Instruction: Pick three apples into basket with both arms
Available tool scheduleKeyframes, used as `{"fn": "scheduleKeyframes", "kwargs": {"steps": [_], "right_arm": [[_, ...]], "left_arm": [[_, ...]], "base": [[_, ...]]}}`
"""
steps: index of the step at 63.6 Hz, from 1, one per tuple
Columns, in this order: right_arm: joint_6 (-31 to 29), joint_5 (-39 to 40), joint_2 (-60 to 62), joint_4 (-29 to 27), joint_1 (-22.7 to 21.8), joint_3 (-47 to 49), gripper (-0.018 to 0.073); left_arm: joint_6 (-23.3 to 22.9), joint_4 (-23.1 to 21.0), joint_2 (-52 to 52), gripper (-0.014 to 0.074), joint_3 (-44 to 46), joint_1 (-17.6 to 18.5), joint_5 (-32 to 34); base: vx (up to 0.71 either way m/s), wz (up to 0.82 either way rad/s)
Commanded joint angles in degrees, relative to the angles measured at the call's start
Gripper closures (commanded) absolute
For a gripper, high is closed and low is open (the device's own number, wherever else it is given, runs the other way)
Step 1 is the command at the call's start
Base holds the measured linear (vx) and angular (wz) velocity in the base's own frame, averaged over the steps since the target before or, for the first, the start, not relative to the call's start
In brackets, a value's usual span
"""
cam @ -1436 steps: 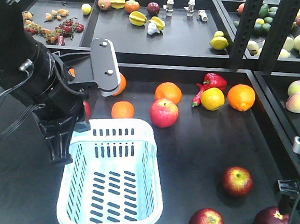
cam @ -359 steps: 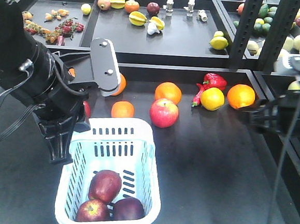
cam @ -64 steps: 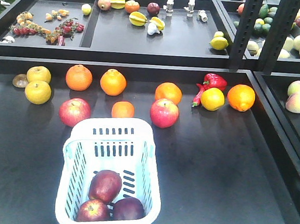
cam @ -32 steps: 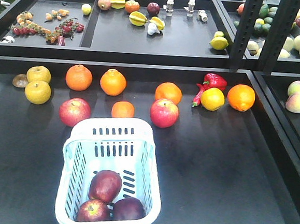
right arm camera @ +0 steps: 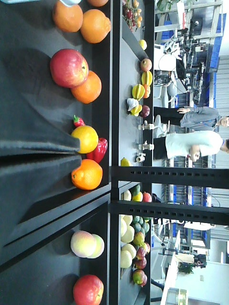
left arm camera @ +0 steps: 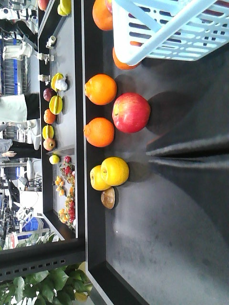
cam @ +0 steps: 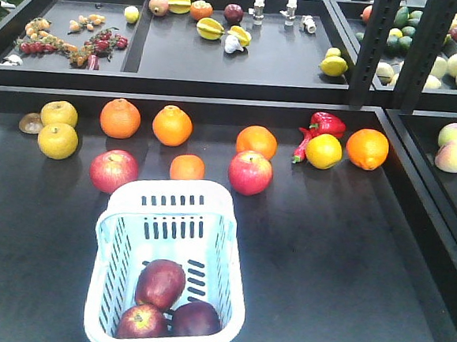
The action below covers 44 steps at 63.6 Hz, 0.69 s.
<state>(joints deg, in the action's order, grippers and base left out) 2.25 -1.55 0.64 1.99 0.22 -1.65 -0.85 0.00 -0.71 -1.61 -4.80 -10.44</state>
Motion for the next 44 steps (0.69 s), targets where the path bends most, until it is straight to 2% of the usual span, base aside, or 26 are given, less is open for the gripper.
{"fn": "scheduleKeyframes", "kwargs": {"steps": [1,44], "right_arm": [[0.31,3.91,0.72,0.77,-0.22,-0.29,0.0568],[0.31,3.35,0.68,0.62,-0.24,-0.24,0.0567]], "left_arm": [[-0.41,-0.42,-0.73,0.0603,1.71,-0.16,4.54],[-0.41,-0.42,-0.73,0.0603,1.71,-0.16,4.54]], "base": [[0.0,0.0],[0.0,0.0]]}}
